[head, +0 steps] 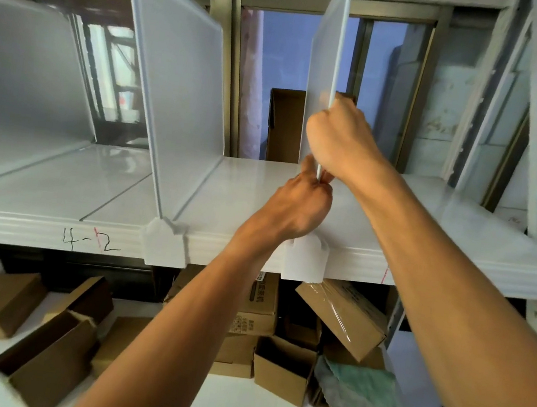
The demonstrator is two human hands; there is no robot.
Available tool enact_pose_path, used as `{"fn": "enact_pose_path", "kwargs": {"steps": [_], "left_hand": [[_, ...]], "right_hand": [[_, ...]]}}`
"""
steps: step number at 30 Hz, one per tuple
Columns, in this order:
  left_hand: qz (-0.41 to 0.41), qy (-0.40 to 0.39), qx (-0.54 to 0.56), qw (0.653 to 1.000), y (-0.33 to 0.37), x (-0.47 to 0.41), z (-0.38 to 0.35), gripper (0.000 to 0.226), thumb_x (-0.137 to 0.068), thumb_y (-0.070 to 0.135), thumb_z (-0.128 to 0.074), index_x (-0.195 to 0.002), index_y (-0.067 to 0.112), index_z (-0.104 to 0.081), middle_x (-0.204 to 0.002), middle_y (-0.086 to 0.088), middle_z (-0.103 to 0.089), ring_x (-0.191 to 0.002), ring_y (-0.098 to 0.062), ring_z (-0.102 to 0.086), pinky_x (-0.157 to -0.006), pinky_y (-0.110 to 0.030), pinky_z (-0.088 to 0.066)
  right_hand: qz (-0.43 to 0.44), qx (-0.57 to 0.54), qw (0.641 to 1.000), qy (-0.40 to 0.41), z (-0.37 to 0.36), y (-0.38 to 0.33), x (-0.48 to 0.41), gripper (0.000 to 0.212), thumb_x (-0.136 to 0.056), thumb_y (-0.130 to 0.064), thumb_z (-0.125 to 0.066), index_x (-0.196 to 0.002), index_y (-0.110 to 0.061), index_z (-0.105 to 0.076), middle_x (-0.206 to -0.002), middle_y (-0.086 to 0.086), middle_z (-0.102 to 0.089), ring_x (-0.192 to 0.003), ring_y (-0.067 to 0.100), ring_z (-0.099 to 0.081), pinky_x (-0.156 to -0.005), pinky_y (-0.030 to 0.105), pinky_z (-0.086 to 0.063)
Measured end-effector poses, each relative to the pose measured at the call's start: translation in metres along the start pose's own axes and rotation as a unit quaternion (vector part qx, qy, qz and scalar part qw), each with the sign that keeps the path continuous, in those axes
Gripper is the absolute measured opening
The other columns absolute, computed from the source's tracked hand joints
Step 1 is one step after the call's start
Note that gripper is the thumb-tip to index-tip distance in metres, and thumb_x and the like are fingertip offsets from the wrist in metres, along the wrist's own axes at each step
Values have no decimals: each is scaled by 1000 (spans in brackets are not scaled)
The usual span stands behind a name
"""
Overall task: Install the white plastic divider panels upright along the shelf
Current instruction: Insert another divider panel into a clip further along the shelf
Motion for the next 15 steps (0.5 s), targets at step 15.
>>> {"fn": "enact_pose_path", "kwargs": {"steps": [15], "left_hand": [[41,-87,12,995,6,7,5,66,-90,17,-34,-155,14,-19,-154,-22,-34,-131,-44,-43,-109,-58,-39]], "right_hand": [[-51,15,998,-34,2,-4,3,25,-97,-14,-37,-119,-10,-48,-79,2,-46,-69,16,-50,-55,30,-33]]}}
Point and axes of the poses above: each hand's wrist, its own x-axis away from the middle knuckle, its own z-axis out of the back of the hand, y = z × x, the point moved 2 cm from there along -x, towards the middle knuckle
